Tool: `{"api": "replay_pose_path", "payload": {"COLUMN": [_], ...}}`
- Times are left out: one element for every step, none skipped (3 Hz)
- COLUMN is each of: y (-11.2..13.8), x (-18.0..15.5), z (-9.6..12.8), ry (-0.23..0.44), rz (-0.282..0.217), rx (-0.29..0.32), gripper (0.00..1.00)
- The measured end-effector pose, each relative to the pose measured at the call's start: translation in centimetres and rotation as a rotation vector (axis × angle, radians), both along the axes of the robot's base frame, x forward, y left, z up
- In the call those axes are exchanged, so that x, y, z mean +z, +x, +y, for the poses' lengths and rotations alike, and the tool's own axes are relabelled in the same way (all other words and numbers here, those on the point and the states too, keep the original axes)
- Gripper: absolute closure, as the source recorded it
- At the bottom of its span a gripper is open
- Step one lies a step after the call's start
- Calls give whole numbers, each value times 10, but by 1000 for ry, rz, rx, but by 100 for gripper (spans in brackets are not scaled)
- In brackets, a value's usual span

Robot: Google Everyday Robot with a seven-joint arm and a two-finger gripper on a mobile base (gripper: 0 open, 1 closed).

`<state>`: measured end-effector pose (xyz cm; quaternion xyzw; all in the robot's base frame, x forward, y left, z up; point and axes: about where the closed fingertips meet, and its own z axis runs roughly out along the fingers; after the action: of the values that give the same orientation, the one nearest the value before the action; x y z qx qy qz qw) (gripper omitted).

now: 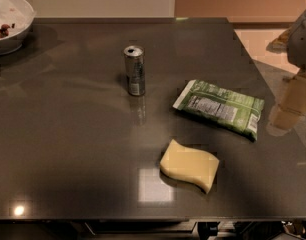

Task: Move sponge near redbull can

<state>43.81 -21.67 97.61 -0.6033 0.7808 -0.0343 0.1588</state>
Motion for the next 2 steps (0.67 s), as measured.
{"api": "replay_pose_path", "payload": {"y": [0, 5], "x": [0, 2], "z": [0, 0], "ry": [0, 24], "rz": [0, -1], "rx": [0, -10], "gripper": [0, 0]}}
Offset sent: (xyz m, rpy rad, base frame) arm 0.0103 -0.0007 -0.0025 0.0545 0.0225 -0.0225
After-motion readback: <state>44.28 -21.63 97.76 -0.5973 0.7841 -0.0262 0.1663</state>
